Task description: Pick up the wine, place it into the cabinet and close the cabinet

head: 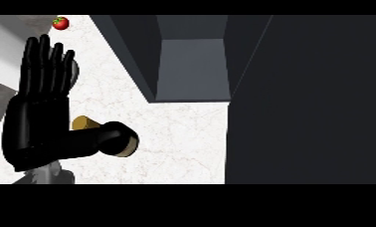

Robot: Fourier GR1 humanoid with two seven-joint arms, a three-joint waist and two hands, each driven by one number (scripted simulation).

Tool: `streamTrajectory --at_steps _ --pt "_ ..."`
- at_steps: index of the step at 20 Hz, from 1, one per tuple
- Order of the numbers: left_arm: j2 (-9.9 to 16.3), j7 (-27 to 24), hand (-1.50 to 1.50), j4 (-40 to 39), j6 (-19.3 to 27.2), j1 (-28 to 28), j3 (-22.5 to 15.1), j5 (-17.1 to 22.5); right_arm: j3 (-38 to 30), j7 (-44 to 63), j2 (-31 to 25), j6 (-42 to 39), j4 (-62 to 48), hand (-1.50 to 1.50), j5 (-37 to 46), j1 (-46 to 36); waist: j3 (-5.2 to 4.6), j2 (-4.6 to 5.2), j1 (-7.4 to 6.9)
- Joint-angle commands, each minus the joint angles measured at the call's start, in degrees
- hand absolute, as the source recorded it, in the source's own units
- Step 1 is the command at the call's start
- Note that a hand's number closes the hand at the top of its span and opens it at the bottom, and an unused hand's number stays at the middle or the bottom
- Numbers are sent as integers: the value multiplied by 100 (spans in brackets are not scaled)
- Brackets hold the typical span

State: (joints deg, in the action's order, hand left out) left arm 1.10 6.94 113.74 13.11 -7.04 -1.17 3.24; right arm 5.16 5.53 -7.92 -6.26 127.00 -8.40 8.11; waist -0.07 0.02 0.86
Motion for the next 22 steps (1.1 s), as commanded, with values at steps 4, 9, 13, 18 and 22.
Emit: streamTrajectory --at_steps 4,9,13,18,22 --pt "33 914 -150 314 426 -312 86 366 -138 409 -132 -351 576 -150 -471 433 8 -10 -66" --pt "-109 656 -150 -480 1358 -1019 -653 -201 -758 927 -452 -613 1032 -150 -1225 422 9 -5 -12" --pt "-109 853 -150 661 1398 44 -1364 -349 -576 1269 -182 -334 1062 -150 -922 216 8 -16 -84" --pt "-110 378 -150 50 1621 -228 -1376 -392 -515 1161 -47 -604 1159 -150 -798 371 7 -9 -62" --pt "-75 1243 -150 422 1480 -446 -1054 -516 -430 1606 31 -410 1439 -150 -770 178 7 -10 -73"
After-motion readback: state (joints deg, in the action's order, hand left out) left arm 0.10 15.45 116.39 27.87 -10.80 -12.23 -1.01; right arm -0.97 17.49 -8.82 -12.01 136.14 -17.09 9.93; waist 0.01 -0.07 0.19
